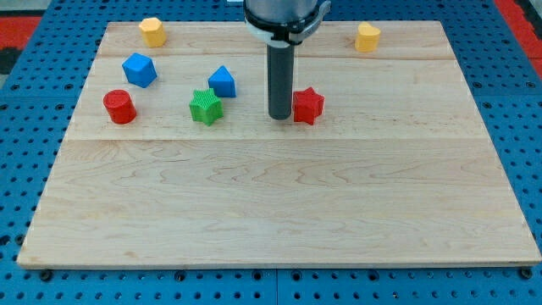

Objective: Keep red star and green star in a vertical line with yellow heart

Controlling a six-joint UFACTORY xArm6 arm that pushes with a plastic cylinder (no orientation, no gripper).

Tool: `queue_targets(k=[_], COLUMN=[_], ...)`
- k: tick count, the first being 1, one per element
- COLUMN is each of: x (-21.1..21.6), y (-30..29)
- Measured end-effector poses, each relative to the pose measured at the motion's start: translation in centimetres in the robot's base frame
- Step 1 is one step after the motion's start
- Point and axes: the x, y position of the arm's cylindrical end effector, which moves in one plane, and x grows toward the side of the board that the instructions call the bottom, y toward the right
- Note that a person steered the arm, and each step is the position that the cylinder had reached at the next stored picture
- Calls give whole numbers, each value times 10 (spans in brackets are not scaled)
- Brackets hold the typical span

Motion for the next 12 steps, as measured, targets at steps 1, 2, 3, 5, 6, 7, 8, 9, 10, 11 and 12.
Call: queue_targets(k=[1,2,3,5,6,7,8,9,10,11,12], x=[-10,0,11,17,6,-20,-43,-60,-69,-78,-93], y=[-8,74,78,122,78,62,62,62,62,60,29])
